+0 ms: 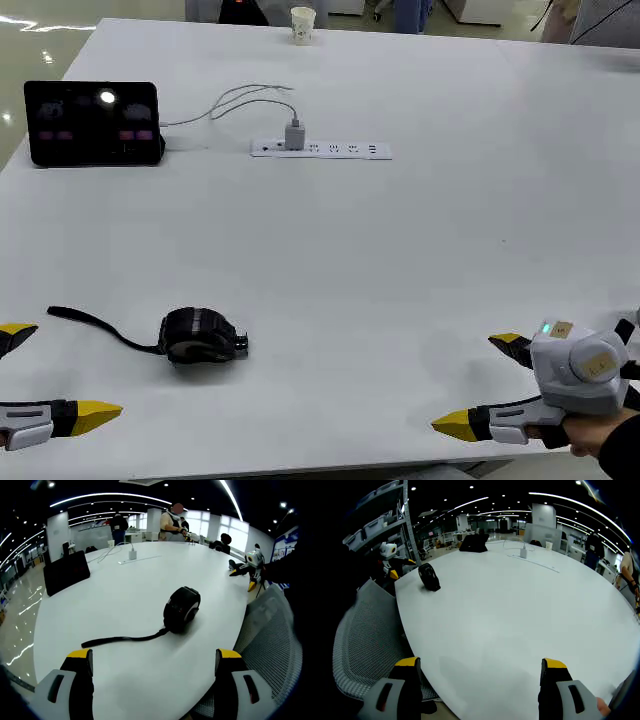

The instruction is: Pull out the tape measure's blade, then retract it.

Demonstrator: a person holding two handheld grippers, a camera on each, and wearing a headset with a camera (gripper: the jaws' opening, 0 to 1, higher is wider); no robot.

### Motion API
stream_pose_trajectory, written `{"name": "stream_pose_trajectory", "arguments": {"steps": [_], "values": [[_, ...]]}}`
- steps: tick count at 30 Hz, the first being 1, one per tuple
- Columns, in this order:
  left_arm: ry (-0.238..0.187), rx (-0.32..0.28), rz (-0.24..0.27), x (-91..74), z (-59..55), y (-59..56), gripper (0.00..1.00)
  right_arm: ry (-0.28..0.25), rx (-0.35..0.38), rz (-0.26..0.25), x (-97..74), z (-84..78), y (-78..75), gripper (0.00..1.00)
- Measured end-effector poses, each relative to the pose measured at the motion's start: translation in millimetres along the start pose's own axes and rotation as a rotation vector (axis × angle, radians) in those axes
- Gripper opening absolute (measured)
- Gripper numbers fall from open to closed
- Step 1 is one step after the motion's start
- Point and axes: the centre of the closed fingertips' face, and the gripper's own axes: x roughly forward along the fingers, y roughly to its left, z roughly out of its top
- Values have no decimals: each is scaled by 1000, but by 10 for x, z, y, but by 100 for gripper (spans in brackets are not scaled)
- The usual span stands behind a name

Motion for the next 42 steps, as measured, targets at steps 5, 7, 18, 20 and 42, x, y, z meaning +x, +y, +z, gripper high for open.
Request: {"name": "stream_pose_trajectory", "arguments": {"steps": [5,7,18,20,42], "values": [[-12,-11,0,-10,24,0,99,0,-1,-1,-7,-8,-4,99],[-15,-7,4,-13,30,10,99,2,-3,-1,-10,-7,-3,99],[-11,-5,4,-16,39,22,99,1,2,-9,-24,-11,-21,99],[-13,-2,5,-16,42,25,99,3,2,-10,-23,-12,-29,99],[1,84,-36,67,149,-32,99,-36,-64,54,92,168,49,99]]}}
